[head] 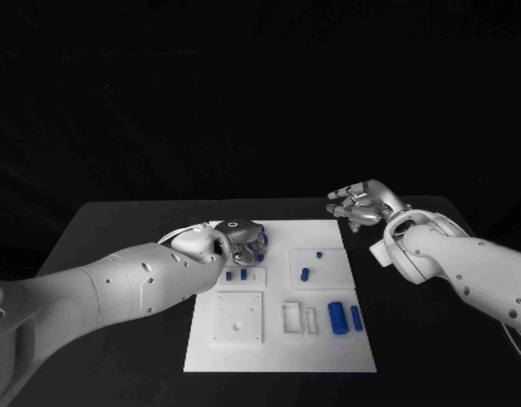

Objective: Assemble the parts on the task board

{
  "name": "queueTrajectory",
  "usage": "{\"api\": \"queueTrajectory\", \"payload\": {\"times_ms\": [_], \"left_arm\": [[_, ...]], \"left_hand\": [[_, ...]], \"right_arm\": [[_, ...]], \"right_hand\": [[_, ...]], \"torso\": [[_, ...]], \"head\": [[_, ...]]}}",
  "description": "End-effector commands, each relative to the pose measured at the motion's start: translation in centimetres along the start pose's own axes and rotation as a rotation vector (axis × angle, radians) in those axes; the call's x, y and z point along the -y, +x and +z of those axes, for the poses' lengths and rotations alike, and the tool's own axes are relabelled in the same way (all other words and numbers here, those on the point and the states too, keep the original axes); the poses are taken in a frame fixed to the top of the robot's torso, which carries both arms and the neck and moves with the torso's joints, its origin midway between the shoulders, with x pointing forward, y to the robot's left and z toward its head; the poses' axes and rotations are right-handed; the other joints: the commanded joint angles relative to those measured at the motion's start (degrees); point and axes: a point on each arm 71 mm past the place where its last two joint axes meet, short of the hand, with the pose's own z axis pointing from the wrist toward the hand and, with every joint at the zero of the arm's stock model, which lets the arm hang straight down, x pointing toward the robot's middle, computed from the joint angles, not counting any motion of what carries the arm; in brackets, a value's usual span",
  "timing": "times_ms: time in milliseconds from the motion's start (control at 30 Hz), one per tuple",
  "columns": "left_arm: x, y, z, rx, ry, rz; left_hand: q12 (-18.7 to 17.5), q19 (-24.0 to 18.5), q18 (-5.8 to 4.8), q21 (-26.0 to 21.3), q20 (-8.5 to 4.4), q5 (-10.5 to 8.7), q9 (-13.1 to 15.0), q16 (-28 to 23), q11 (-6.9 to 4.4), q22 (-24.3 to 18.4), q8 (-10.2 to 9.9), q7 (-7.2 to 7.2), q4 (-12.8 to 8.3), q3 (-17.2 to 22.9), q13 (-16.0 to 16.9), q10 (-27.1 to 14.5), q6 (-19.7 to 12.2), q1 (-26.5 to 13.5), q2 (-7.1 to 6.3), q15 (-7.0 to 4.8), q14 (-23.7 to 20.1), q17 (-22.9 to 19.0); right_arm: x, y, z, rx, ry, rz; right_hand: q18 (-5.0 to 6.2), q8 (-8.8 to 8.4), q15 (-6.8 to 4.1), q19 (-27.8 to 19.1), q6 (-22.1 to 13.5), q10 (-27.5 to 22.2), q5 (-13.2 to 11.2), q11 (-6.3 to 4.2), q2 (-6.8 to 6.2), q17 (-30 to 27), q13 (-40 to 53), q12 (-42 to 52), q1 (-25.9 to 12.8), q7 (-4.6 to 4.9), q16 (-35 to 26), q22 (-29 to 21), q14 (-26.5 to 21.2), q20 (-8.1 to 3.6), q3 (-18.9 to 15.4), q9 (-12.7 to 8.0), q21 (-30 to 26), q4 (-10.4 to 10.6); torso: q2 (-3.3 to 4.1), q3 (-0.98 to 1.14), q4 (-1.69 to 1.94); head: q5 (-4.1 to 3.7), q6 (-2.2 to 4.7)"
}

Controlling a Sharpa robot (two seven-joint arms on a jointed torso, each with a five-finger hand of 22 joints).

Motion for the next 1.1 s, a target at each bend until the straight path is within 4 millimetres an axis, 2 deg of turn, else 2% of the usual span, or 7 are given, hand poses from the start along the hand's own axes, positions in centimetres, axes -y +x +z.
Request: {"api": "queueTrajectory", "payload": {"times_ms": [33,167,500,700,1100], "left_arm": [[0.25,0.07,0.06,0.002,0.015,-0.006],[0.31,-0.05,0.06,0.02,0.018,-0.008],[0.03,-0.4,-0.2,0.07,0.018,-0.013],[0.14,-0.43,-0.28,0.078,0.02,-0.017],[0.31,-0.21,-0.21,0.048,0.02,-0.023]], "left_hand": [[-0.19,0.07,0.7,0.11,0.37,0.02,-0.06,0.15,0.14,0.97,-0.24,-0.23,0.27,-0.41,-0.06,-0.8,-1.31,-0.74,-0.2,0.35,0.2,-0.11],[-0.18,0.3,0.85,-0.09,0.47,0.03,-0.05,0.22,0.1,0.91,-0.22,-0.38,0.47,-0.51,-0.06,-0.62,-2.0,-0.77,-0.26,0.35,0.36,-0.14],[-0.15,0.85,0.69,-0.32,0.12,0.07,0.02,0.34,-0.49,0.98,-0.18,-0.25,0.51,-0.51,-0.04,1.28,-0.68,-0.32,-0.27,-0.06,0.8,-0.17],[-0.15,0.87,0.67,-0.34,0.09,0.07,0.01,0.33,-0.49,0.99,-0.2,-0.29,0.49,-0.52,-0.04,1.28,-0.74,-0.3,-0.31,-0.07,0.82,-0.17],[-0.16,0.85,0.59,-0.66,0.16,0.0,0.0,0.05,-0.2,0.99,-0.21,-0.62,0.51,-0.72,-0.04,0.31,-1.27,-0.41,-0.69,0.09,0.72,-0.29]], "right_arm": [[-0.15,0.06,0.01,0.001,-0.013,0.003],[-0.15,0.07,0.02,0.001,-0.012,0.003],[-0.09,0.03,0.02,0.001,-0.011,0.002],[-0.06,0.06,0.05,0.0,-0.01,0.002],[-0.06,0.1,0.08,-0.001,-0.01,0.002]], "right_hand": [[0.39,-0.08,-0.05,2.23,0.19,0.39,0.14,-0.11,-0.27,-0.05,-0.05,-0.03,0.21,0.05,-0.03,-0.05,0.02,-0.23,-0.06,0.08,0.33,0.02],[0.39,-0.08,-0.05,2.23,0.19,0.39,0.14,-0.11,-0.27,-0.05,-0.05,-0.03,0.21,0.05,-0.03,-0.05,0.02,-0.23,-0.06,0.08,0.33,0.02],[0.4,-0.1,-0.07,2.21,0.09,0.36,0.16,-0.12,-0.28,-0.14,-0.11,0.1,0.2,0.05,0.01,-0.26,-0.02,-0.24,0.11,0.07,0.29,-0.01],[0.4,-0.1,-0.07,2.21,0.09,0.36,0.16,-0.12,-0.28,-0.14,-0.11,0.1,0.2,0.05,0.01,-0.26,-0.02,-0.24,0.11,0.07,0.29,-0.01],[0.4,-0.1,-0.07,2.21,0.09,0.36,0.16,-0.12,-0.28,-0.14,-0.11,0.1,0.2,0.05,0.01,-0.26,-0.02,-0.24,0.11,0.07,0.29,-0.01]], "torso": [[0.0,0.02,-0.05],[-0.01,0.01,-0.05],[0.05,0.0,0.02],[0.05,-0.02,0.08],[-0.02,0.01,-0.04]], "head": [[0.05,-0.01],[0.03,-0.03],[-0.06,-0.12],[-0.03,-0.24],[0.12,-0.45]]}}
